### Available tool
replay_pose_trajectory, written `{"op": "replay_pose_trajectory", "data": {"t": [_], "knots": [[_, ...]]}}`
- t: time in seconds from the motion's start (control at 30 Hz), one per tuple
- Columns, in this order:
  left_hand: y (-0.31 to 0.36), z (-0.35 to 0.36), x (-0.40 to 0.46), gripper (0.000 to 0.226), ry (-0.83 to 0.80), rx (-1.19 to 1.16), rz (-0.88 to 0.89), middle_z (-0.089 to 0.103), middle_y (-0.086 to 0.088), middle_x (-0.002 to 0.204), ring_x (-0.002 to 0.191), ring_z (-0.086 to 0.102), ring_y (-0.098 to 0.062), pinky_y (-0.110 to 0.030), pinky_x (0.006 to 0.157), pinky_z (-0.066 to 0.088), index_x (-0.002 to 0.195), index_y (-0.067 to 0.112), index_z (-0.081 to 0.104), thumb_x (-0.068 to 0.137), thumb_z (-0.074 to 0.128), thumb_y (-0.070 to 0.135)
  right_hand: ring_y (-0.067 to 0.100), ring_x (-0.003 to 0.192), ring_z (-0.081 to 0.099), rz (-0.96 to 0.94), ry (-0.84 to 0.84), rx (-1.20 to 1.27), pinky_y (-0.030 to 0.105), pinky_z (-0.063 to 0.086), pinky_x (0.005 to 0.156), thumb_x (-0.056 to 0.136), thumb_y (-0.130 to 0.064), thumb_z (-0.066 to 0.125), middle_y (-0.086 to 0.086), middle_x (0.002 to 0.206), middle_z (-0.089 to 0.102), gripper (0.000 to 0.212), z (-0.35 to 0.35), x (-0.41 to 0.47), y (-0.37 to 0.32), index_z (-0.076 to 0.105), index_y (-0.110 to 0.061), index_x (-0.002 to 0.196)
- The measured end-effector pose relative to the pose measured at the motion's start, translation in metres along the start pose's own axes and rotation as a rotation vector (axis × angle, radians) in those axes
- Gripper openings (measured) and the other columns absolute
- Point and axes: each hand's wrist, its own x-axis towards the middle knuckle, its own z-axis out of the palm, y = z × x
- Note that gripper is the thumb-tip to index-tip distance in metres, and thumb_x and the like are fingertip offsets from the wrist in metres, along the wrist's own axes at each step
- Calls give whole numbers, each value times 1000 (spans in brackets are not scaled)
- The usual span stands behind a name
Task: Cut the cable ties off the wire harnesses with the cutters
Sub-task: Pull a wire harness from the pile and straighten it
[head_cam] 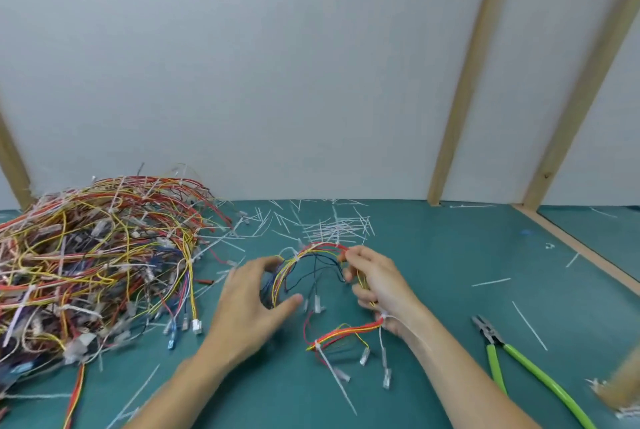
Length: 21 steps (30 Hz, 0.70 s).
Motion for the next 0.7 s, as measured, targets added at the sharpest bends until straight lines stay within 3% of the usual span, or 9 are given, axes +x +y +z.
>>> {"op": "replay_pose_trajectory", "data": {"t": [0.1, 0.2, 0.27, 0.33, 0.43, 0.57, 0.63, 0.7], "knots": [[-2, -3, 2, 52, 116, -3, -61, 57, 26, 97, 89, 61, -7, -38, 81, 49, 108, 40, 37, 77, 77, 53, 8, 37, 35, -233, 75, -291, 19, 28, 39, 105, -20, 55, 4, 66, 63, 23, 2, 0, 5, 67, -20, 86], [-9, -6, 2, 38, 59, -15, -28, 63, 18, 83, 67, 61, -3, -37, 69, 52, 117, 43, 46, 87, 65, 57, 3, 62, 59, -433, 194, -674, 17, 42, 60, 103, -33, 57, -9, 70, 70, 20, -3, -3, 15, 66, -32, 85], [-10, -7, 2, 29, 64, -6, 56, 63, 15, 78, 70, 59, -5, -35, 67, 50, 107, 39, 59, 90, 57, 61, 4, 74, 63, -458, 250, -834, 27, 48, 70, 102, -42, 55, -17, 76, 70, 17, -8, -3, 17, 66, -35, 91], [-10, -6, 4, 26, 79, 9, 113, 58, 10, 79, 74, 55, -8, -36, 67, 47, 97, 34, 63, 94, 56, 59, 6, 82, 62, -474, 325, -961, 31, 46, 70, 101, -49, 54, -22, 85, 69, 17, -11, -4, 15, 67, -38, 98], [-9, -7, 4, 29, 84, -25, 101, 58, 6, 76, 75, 55, -13, -41, 70, 49, 85, 26, 64, 93, 57, 53, 6, 100, 61, -602, 426, -1054, 30, 46, 76, 98, -42, 62, -20, 106, 66, 17, -7, -9, 9, 66, -37, 113], [-6, -9, 1, 35, 68, -78, 36, 68, 11, 67, 66, 62, -12, -34, 63, 51, 79, 24, 60, 94, 57, 55, 20, 111, 57, -1012, 502, -1103, 36, 46, 93, 90, -10, 65, -2, 121, 64, 37, 15, -24, -2, 63, -15, 127], [-4, -11, 0, 28, 58, -123, 42, 66, 11, 63, 60, 61, -12, -32, 62, 49, 83, 26, 61, 96, 59, 50, 21, 113, 57, -1102, 435, -1049, 35, 43, 98, 91, -11, 61, 0, 123, 64, 39, 30, -33, -2, 61, -13, 129], [-1, -14, -1, 19, 27, -166, 68, 64, 8, 61, 58, 61, -13, -27, 62, 47, 95, 31, 64, 98, 56, 48, 22, 120, 56, -1062, 316, -1001, 35, 41, 106, 94, -16, 60, 2, 129, 62, 42, 41, -38, 3, 56, -11, 136]]}}
